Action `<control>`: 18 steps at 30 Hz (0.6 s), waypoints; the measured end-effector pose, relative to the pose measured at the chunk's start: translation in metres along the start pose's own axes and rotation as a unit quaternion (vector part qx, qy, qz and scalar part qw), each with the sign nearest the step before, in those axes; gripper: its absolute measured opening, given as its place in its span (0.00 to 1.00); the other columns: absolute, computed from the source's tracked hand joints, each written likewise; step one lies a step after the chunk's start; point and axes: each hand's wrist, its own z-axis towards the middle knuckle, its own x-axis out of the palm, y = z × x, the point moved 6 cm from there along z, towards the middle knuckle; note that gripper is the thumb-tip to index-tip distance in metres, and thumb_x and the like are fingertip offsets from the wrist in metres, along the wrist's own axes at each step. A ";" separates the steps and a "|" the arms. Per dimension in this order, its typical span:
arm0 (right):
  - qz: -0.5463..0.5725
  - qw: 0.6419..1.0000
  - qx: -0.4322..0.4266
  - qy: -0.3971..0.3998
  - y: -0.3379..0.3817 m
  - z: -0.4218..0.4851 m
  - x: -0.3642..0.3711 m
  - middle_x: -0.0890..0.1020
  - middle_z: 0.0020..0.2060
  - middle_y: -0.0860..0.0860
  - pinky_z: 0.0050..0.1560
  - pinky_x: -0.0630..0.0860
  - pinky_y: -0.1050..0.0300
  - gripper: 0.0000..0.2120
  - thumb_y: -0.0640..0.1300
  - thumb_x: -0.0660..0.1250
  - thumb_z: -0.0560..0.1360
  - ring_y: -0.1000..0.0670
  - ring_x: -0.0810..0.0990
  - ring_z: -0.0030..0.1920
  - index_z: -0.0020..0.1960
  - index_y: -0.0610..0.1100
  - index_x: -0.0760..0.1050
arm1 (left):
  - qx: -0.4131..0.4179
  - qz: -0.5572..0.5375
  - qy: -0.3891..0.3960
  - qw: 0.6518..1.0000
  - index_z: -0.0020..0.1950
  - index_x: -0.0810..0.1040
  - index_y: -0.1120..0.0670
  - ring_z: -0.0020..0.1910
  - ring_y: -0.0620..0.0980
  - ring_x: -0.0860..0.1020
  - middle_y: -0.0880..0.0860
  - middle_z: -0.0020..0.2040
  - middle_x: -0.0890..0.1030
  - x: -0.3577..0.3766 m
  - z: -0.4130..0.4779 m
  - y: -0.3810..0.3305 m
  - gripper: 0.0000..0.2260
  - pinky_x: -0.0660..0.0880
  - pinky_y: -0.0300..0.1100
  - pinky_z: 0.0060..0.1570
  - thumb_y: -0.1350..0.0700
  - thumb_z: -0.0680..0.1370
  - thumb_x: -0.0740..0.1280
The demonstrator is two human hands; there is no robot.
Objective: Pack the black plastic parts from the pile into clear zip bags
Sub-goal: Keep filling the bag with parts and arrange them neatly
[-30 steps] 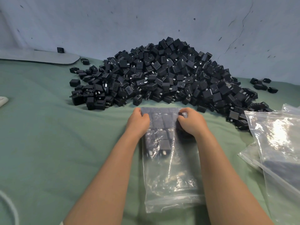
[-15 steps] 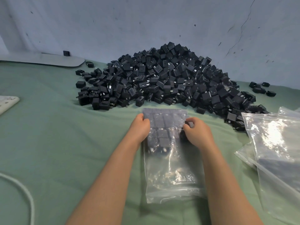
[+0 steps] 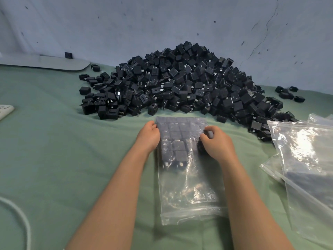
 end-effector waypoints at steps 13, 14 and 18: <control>0.002 1.000 0.005 -0.009 0.000 0.000 0.000 0.79 0.59 0.50 0.47 0.64 0.59 0.16 0.47 0.61 0.77 0.46 0.75 0.58 0.65 0.47 0.73 | 0.011 0.051 -0.010 0.999 0.72 0.66 0.53 0.68 0.49 0.70 0.48 0.71 0.70 0.001 0.010 0.002 0.22 0.63 0.45 0.69 0.62 0.78 0.51; -0.003 1.000 0.003 -0.009 0.000 0.001 0.000 0.79 0.59 0.50 0.46 0.64 0.59 0.16 0.47 0.61 0.77 0.46 0.75 0.57 0.64 0.47 0.73 | 0.011 0.060 -0.012 0.998 0.72 0.66 0.53 0.68 0.49 0.69 0.48 0.71 0.69 0.000 0.009 0.002 0.22 0.64 0.43 0.68 0.62 0.78 0.51; -0.015 1.000 -0.001 -0.012 0.001 0.000 0.000 0.79 0.58 0.50 0.46 0.64 0.58 0.15 0.47 0.61 0.77 0.46 0.75 0.56 0.63 0.47 0.73 | 0.021 0.090 -0.010 0.996 0.73 0.65 0.52 0.67 0.50 0.70 0.48 0.72 0.69 0.000 0.007 0.001 0.21 0.66 0.48 0.68 0.59 0.79 0.52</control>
